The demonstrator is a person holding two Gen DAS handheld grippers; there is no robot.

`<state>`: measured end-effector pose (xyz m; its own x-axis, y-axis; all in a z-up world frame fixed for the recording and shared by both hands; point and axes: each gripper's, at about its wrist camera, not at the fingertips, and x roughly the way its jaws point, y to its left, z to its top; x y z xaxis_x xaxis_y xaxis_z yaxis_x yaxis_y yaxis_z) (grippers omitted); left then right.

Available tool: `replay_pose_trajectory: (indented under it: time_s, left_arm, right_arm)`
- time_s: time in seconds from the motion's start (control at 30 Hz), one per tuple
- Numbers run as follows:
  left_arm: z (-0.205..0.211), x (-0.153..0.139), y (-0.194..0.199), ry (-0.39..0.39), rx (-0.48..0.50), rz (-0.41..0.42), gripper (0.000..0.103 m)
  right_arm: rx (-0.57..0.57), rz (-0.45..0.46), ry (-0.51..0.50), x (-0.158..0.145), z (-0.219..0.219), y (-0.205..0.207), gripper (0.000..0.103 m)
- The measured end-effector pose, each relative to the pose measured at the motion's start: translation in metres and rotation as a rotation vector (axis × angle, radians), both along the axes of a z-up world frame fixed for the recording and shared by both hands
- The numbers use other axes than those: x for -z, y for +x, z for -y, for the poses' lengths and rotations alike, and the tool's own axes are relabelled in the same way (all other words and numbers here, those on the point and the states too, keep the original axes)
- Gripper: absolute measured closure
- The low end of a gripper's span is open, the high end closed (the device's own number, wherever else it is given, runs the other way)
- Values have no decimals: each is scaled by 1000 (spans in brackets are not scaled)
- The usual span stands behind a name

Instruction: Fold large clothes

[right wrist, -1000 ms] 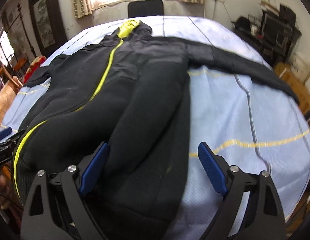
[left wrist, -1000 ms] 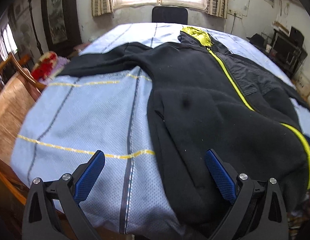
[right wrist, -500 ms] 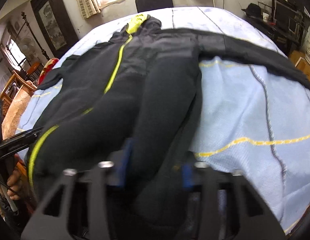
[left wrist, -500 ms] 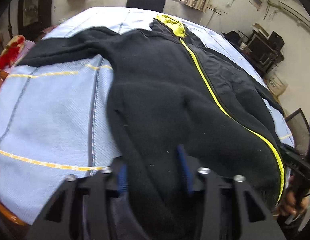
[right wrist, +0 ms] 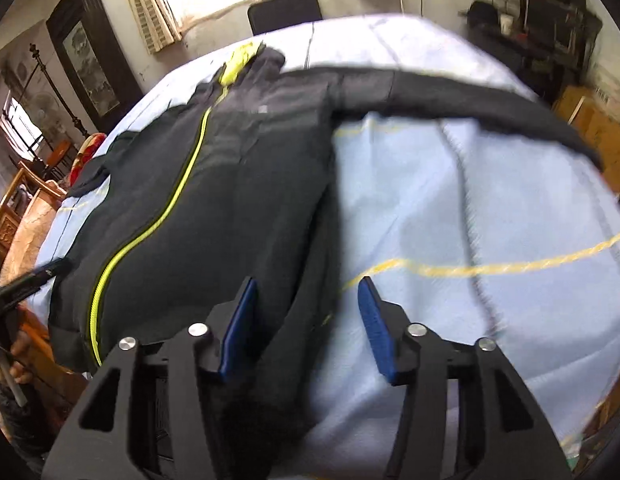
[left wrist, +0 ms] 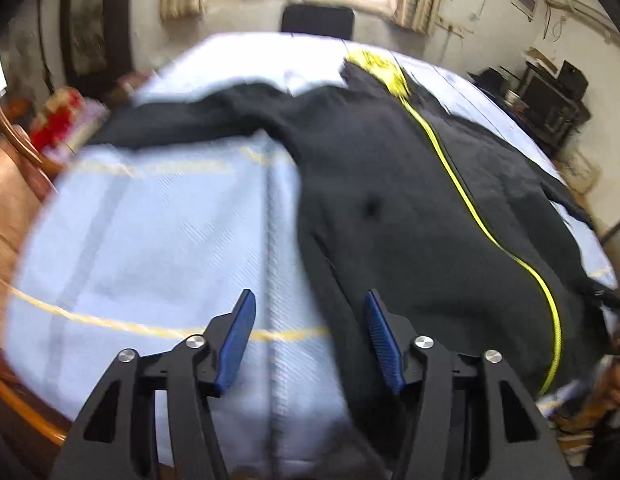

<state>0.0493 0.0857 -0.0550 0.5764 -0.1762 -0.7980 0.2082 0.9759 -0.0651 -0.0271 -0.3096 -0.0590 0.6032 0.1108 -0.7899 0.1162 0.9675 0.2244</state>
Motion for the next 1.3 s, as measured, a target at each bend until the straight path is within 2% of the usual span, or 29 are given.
replay_pose_trajectory:
  time_s: [0.07,0.13,0.23,0.3,0.37,0.4,0.43,0.47,0.53,0.63,0.7,0.77,0.83,0.9,1.0,1.03,1.07,1.13,1.2,1.27,1.3]
  left_arm:
    - [4,-14,3,7,7,31,45]
    - [21,-25,15,-19,45,34,45]
    - [50,-26,36,-24,104,16,44]
    - [69,-15,52,-24,133,-14,44]
    - [81,7,73,9,134,-65,43]
    - [84,21,79,41,125,-99,43]
    - [83,30,84,47,122,-117,38]
    - [83,30,83,50,125,-83,32]
    - [82,31,85,76,119,-92,27]
    - [81,25,95,92,110,-98,27]
    - [82,15,107,113,92,-61,27]
    - [88,3,123,120,80,-32,27]
    - [97,-4,139,107,82,-25,27]
    - [110,-1,157,112,99,-36,27]
    - [126,22,186,168,94,-78,27]
    - [128,33,196,186,85,-103,21]
    - [125,35,201,172,64,-78,14]
    - [122,38,215,179,47,-61,9]
    - [119,40,226,163,37,-65,8]
    - [118,39,231,171,30,-77,8]
    - [118,37,234,185,25,-82,9]
  right_arm:
    - [13,35,-28,-14,1,9,52]
    - [0,79,-38,-32,-5,30,52]
    - [-39,91,-60,-37,-22,61,53]
    - [-65,52,-60,-27,-31,87,54]
    - [-60,-7,-86,-11,-33,107,53]
    - [-61,-65,-82,3,-30,118,53]
    - [-59,-122,-54,16,-25,125,53]
    - [-61,-122,-29,20,-21,126,52]
    - [-76,-130,-31,22,-15,124,52]
    - [-87,-139,-27,20,-11,129,55]
    - [-76,-94,-47,3,-8,143,53]
    - [-69,-56,-77,-10,-8,169,52]
    - [-57,-64,-68,-9,-5,195,52]
    - [-45,-102,-73,4,-2,225,52]
    - [-27,-181,-64,36,6,256,53]
    - [-19,-145,-86,37,7,261,53]
    - [-8,-142,-132,36,3,264,51]
    - [14,-128,-179,43,10,281,42]
    - [30,-129,-194,45,16,298,35]
    - [53,-132,-199,46,23,311,35]
    - [67,-138,-205,45,25,318,41]
